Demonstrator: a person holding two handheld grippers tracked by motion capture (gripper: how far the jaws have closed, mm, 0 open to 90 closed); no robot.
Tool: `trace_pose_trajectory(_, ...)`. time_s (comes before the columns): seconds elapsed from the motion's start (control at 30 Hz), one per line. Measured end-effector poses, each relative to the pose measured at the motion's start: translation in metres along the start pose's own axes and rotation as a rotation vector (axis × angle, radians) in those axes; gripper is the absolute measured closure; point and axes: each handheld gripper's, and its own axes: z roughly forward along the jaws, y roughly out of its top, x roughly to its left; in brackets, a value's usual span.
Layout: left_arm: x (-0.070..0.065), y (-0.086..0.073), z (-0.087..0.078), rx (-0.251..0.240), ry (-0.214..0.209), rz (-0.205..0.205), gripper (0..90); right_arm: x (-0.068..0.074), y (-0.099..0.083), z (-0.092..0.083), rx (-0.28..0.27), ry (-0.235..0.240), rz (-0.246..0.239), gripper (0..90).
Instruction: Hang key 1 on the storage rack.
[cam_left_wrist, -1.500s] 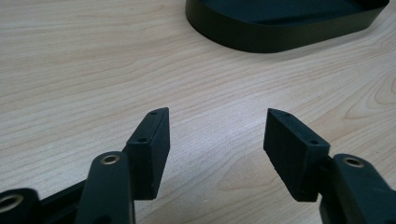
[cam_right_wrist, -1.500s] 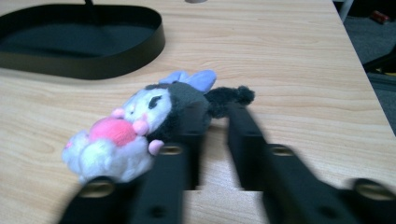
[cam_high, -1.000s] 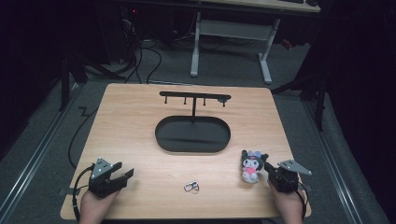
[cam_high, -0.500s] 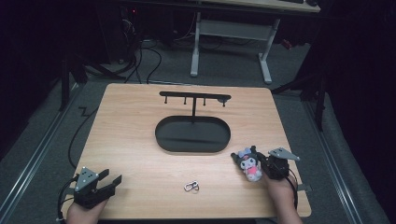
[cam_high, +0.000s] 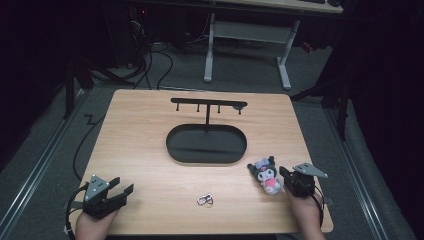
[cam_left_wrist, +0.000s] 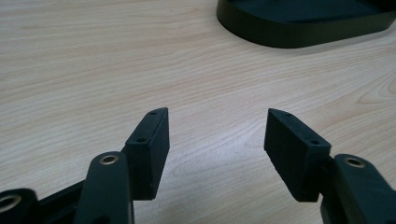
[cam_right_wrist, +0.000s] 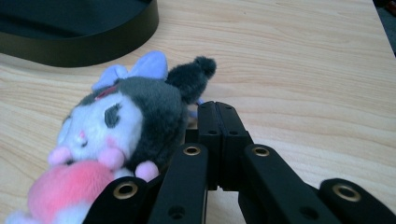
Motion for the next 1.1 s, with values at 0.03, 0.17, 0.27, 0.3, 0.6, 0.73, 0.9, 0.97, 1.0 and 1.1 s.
trace_pose_trajectory(0.03,-0.001,0.001,0.001,-0.001,-0.002,0.002,41.2,0.0,0.0,0.0,0.0,0.0,0.0,90.0)
trace_pose_trajectory(0.17,-0.004,0.004,0.008,0.003,-0.021,0.016,40.8,-0.001,-0.005,-0.006,0.003,0.003,0.01,89.5)
trace_pose_trajectory(0.27,-0.008,0.006,0.013,0.01,-0.04,0.021,40.5,-0.001,-0.007,-0.008,0.007,0.003,0.007,88.6)
trace_pose_trajectory(0.3,-0.009,0.008,0.014,0.008,-0.046,0.023,40.5,-0.001,-0.009,-0.009,0.01,0.005,0.009,88.1)
trace_pose_trajectory(0.6,-0.015,0.019,0.029,0.005,-0.111,0.046,40.0,0.002,-0.02,-0.02,0.006,-0.022,0.008,85.2)
trace_pose_trajectory(0.73,-0.015,0.021,0.035,0.007,-0.138,0.054,40.1,0.005,-0.024,-0.025,0.01,-0.037,0.019,83.2)
trace_pose_trajectory(0.9,-0.02,0.022,0.039,0.006,-0.154,0.073,39.8,0.012,-0.026,-0.034,-0.001,-0.065,0.01,81.9)
trace_pose_trajectory(0.97,-0.021,0.023,0.04,0.003,-0.156,0.073,39.6,0.014,-0.026,-0.036,-0.001,-0.072,0.015,81.3)
trace_pose_trajectory(1.0,-0.021,0.023,0.041,0.003,-0.157,0.071,39.6,0.014,-0.027,-0.036,-0.002,-0.073,0.013,80.7)
trace_pose_trajectory(1.1,-0.02,0.023,0.042,0.004,-0.158,0.064,39.5,0.015,-0.026,-0.036,0.011,-0.079,0.014,79.1)
